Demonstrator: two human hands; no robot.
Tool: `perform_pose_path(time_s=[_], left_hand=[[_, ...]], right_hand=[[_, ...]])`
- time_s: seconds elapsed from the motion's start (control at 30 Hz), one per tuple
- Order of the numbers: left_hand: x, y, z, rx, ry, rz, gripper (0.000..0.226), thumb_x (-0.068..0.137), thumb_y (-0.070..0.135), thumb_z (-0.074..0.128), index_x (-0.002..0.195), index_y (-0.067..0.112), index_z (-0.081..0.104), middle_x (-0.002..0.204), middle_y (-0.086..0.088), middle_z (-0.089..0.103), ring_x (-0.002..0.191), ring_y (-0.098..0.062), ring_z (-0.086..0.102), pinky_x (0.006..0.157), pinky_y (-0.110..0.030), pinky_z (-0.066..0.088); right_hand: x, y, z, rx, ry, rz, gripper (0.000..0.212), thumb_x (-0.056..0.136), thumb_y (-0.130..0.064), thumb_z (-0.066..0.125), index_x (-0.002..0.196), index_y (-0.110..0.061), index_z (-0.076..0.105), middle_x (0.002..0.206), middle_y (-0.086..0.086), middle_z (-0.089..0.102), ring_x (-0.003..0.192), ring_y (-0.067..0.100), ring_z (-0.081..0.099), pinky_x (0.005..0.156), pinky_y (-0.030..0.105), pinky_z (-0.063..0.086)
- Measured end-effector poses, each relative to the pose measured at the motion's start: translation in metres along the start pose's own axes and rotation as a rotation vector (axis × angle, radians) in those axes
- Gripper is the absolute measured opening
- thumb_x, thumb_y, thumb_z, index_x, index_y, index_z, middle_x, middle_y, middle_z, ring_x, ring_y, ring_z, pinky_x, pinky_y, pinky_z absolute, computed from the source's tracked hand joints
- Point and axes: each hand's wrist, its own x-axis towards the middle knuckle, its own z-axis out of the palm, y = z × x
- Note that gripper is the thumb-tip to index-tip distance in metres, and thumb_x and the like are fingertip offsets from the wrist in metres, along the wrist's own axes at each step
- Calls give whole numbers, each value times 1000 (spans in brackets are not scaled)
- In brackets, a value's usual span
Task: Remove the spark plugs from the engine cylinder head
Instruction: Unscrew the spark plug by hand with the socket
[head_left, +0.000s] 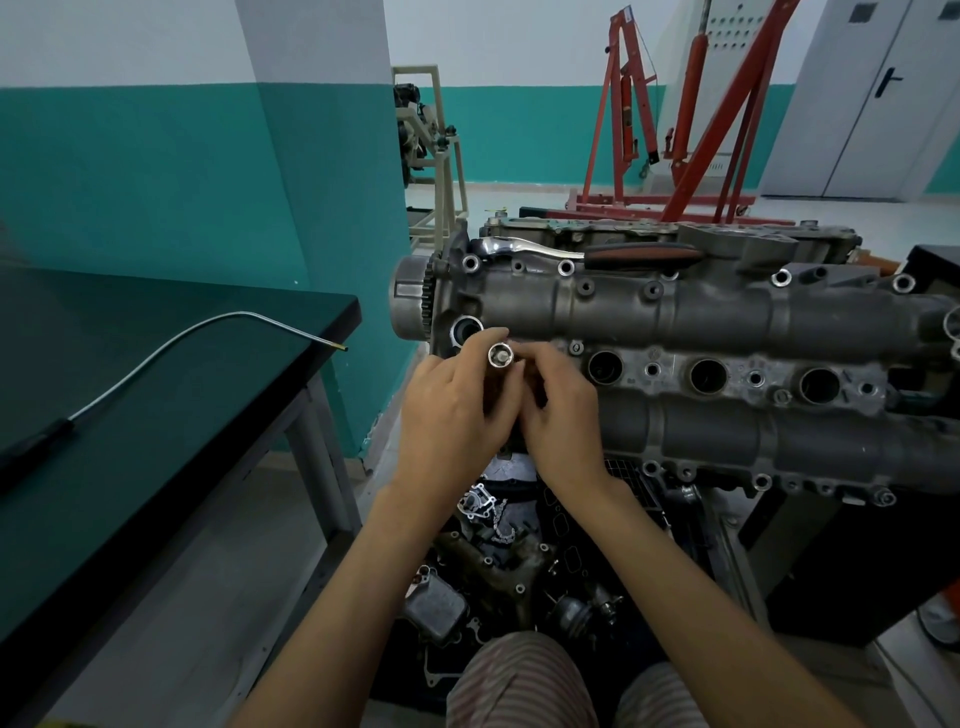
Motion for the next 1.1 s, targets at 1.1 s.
perform_pose_path(time_s=[1.1], left_hand=[[-1, 1, 1, 10, 0, -26, 8, 82, 6, 68, 83, 4, 60, 55, 1, 55, 51, -10, 42, 58, -26, 30]], right_hand=[[0, -5, -1, -44, -14, -9, 26, 91, -14, 48, 114, -13, 59, 102, -1, 62, 93, 2, 52, 81, 11, 41]])
